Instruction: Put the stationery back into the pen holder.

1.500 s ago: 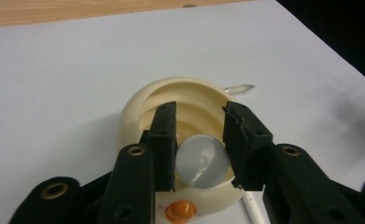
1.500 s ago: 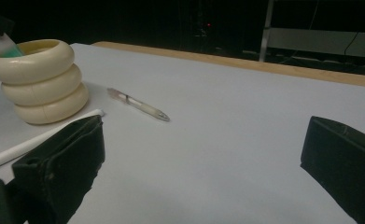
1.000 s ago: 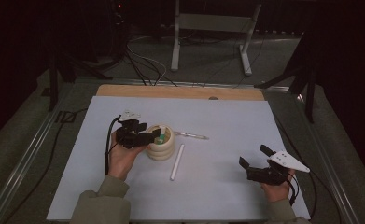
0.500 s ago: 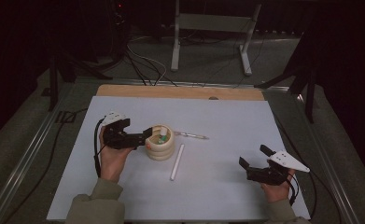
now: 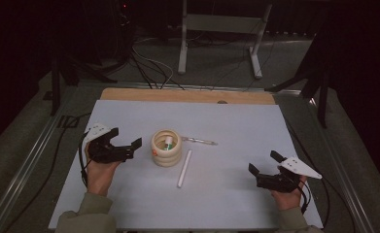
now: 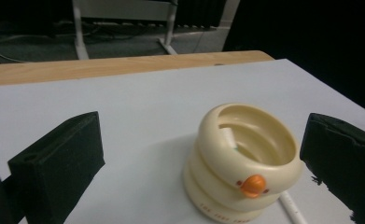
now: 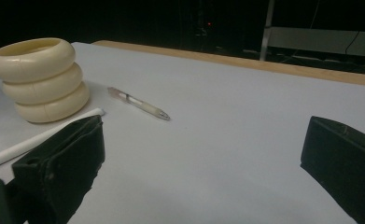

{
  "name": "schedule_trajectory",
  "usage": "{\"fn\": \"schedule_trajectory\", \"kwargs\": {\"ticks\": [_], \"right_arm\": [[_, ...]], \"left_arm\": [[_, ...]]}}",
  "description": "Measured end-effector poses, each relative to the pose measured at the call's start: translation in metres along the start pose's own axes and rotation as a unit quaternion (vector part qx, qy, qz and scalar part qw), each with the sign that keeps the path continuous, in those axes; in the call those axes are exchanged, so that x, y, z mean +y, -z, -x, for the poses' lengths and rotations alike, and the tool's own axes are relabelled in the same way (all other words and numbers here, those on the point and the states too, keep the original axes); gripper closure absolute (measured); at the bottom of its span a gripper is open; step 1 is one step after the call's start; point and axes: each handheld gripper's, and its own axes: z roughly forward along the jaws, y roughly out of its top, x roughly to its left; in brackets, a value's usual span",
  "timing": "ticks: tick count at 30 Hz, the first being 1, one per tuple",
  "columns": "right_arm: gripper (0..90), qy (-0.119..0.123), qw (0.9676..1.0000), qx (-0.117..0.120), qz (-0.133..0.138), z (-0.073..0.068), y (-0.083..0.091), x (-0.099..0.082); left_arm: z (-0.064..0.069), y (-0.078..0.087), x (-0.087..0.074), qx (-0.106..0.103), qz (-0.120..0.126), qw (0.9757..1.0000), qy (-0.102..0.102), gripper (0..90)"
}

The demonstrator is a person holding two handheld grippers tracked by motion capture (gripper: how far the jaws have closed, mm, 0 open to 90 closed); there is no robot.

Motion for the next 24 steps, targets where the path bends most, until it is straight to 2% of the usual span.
{"fn": "schedule_trajectory", "kwargs": {"ticks": [3,5,16,19,22,24], "right_arm": [[0.0,-0.001,1.0,0.0,0.0,0.0,0.0,0.0],[0.0,-0.001,1.0,-0.001,0.001,0.0,0.0,0.0],[0.0,0.001,1.0,-0.001,-0.001,0.0,0.0,0.0],[0.0,0.002,1.0,-0.002,-0.002,-0.001,-0.001,0.0],[0.0,0.004,1.0,-0.002,-0.003,-0.002,-0.001,0.0],[0.0,0.003,1.0,-0.004,-0.003,-0.002,0.0,0.0]], "left_arm": [[-0.002,0.006,-0.006,0.02,0.009,0.9997,-0.012,0.1],[-0.004,0.01,-0.011,0.026,0.01,0.9995,-0.014,0.1],[-0.014,0.024,-0.038,0.013,0.027,0.9995,0.01,0.1],[-0.014,0.026,-0.046,0.016,0.023,0.9996,0.009,0.1],[-0.015,0.03,-0.052,0.009,0.033,0.9993,0.013,0.1],[-0.017,0.031,-0.057,0.005,0.032,0.9994,0.008,0.1]]}}
